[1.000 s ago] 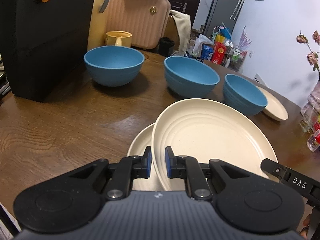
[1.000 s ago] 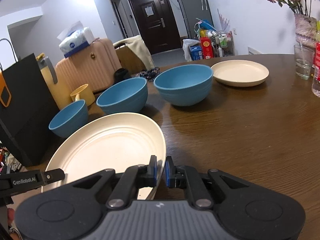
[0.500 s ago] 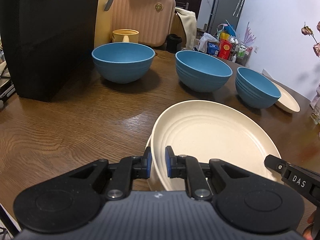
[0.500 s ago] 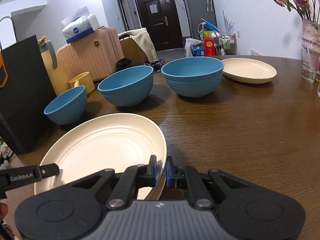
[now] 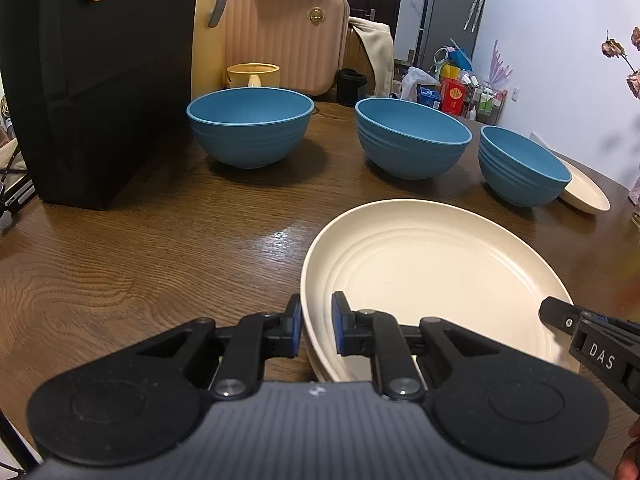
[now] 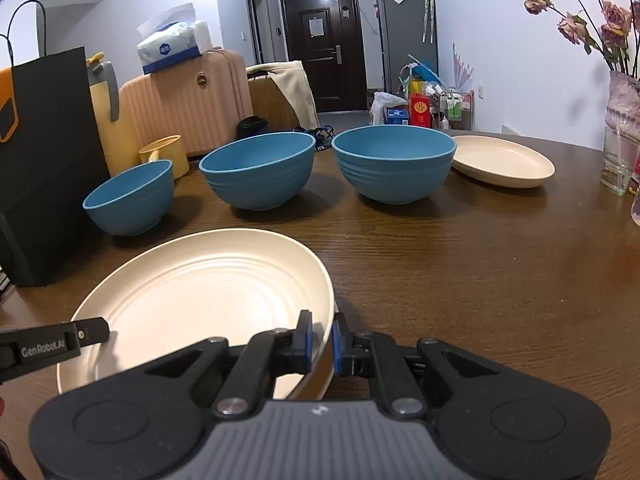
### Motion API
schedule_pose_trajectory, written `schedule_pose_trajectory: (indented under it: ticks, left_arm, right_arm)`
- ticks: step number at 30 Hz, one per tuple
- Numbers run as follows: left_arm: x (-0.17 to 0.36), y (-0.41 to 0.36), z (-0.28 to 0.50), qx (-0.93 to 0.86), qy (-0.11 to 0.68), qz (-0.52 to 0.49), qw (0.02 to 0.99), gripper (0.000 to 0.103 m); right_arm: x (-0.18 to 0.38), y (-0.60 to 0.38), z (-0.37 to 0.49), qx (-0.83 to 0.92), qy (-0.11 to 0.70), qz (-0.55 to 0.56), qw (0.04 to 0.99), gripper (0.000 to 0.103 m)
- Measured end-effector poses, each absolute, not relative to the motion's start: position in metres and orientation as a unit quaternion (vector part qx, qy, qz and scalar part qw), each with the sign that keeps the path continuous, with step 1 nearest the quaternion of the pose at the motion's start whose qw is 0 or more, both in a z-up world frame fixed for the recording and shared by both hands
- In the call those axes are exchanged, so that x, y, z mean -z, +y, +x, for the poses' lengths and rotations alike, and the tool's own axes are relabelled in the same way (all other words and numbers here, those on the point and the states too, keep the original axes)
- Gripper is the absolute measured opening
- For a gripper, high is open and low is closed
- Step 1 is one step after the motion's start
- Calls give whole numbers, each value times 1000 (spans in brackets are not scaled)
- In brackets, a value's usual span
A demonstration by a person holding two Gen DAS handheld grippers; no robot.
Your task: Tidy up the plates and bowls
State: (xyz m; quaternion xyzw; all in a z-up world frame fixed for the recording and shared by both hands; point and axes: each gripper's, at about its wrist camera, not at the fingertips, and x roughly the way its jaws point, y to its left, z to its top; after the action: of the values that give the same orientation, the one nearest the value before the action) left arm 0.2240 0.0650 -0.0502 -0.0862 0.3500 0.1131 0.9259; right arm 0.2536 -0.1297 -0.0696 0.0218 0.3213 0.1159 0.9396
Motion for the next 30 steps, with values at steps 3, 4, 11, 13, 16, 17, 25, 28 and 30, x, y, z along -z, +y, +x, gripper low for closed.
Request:
schedule_pose_trajectory:
  ticks: [3, 4, 11, 13, 16, 17, 25, 28, 30]
  left_arm:
    - [51, 64, 223, -114, 347, -81, 927, 15]
    - [51, 64, 223, -114, 347, -80, 928, 15]
    - [58, 62, 224, -118, 353, -75, 925, 15]
    - [58, 63, 224, -120, 352, -76, 925, 16]
    - [55, 67, 223, -125, 345, -79, 927, 41]
    - [53, 67, 221, -129, 338, -78, 929, 55]
    - [28, 75, 211, -130, 304, -83, 940, 103]
    - [21, 72, 210, -120, 301, -85, 942, 103]
    - [16, 68, 209, -115, 299, -83, 944, 103]
  right_arm:
    - [70, -128, 253, -113, 319, 14, 941, 10]
    - [70, -127, 253, -111, 318, 10, 941, 10]
    - [72, -126, 252, -110, 318, 5, 942, 13]
    - [72, -127, 252, -111, 317, 6, 942, 13]
    - [70, -131, 252, -111, 315, 13, 943, 23]
    - [69, -133, 252, -110, 313, 17, 943, 36]
    - [49, -157, 251, -100, 292, 51, 950, 97]
    - [43, -168, 254, -94, 300, 65, 947, 101]
    - [39, -175, 255, -93, 305, 68, 945, 101]
